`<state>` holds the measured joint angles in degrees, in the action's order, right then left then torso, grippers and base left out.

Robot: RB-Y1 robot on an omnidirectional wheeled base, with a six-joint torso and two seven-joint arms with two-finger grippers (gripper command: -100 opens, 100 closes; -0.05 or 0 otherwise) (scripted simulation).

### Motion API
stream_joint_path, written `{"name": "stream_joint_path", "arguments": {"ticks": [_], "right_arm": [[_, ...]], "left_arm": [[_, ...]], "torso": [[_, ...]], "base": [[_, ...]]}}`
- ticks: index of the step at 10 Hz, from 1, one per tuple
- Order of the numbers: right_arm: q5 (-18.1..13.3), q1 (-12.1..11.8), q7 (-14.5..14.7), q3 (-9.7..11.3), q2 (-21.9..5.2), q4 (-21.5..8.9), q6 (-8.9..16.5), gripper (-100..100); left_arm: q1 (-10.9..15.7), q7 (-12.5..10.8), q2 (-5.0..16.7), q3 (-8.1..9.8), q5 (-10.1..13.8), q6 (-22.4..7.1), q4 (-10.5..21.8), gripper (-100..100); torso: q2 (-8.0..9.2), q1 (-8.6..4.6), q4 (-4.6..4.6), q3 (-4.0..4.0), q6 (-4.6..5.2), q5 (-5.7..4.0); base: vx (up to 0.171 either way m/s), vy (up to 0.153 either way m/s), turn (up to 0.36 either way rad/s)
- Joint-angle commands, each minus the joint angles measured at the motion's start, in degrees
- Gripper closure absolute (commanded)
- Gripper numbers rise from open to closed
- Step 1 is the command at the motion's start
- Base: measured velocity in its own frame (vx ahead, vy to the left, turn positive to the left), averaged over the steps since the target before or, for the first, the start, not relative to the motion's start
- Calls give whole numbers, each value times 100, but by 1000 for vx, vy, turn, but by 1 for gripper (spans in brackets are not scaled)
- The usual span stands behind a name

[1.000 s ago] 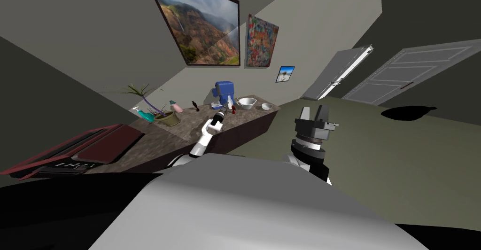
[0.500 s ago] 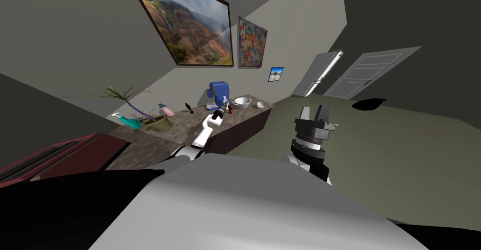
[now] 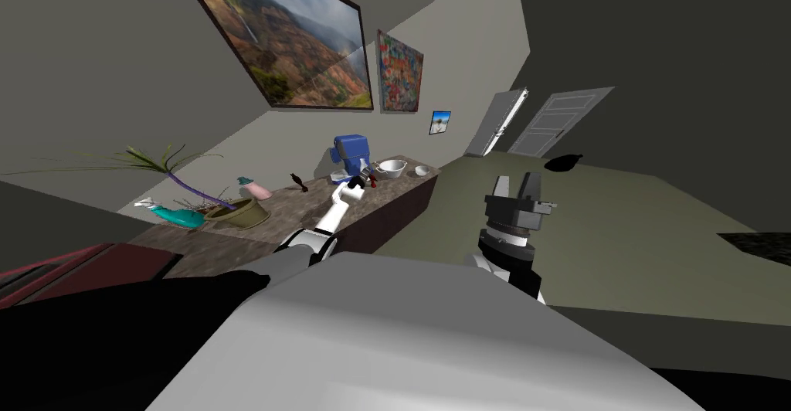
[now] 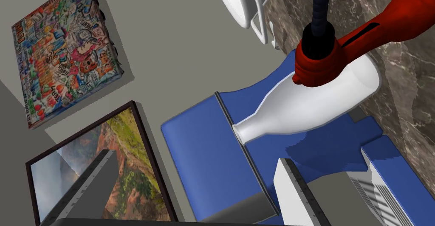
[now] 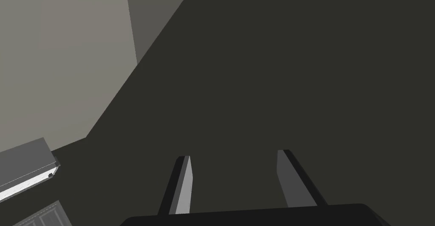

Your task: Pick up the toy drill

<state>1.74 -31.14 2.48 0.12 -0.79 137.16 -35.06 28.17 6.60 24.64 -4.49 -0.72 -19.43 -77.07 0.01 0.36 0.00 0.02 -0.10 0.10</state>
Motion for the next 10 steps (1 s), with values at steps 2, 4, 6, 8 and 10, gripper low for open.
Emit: {"name": "stream_joint_path", "arguments": {"ticks": [2, 4, 6, 8, 10], "right_arm": [[0, 1, 0, 0, 0, 0, 0, 0], [0, 1, 0, 0, 0, 0, 0, 0], [0, 1, 0, 0, 0, 0, 0, 0], [0, 0, 0, 0, 0, 0, 0, 0], [0, 0, 0, 0, 0, 0, 0, 0]], "left_arm": [[330, 112, 169, 11, 174, -391, 433, -100], [587, 217, 297, 29, 322, -687, 766, -100], [832, 326, 423, 49, 479, -983, 1097, -100], [1066, 439, 546, 72, 646, -1276, 1423, -100], [1288, 555, 664, 98, 819, -1564, 1744, -100]], "torso": [[3, 3, 1, 2, 6, -1], [0, 1, 1, 1, 5, -1], [-2, 5, 0, -1, 4, 0], [-6, 8, 0, -3, 4, 1], [-7, 3, -1, -4, 3, 0]], "base": [[-40, 64, -216], [-30, 58, -210], [-33, 65, -209], [-19, 69, -210], [-24, 60, -209]]}}
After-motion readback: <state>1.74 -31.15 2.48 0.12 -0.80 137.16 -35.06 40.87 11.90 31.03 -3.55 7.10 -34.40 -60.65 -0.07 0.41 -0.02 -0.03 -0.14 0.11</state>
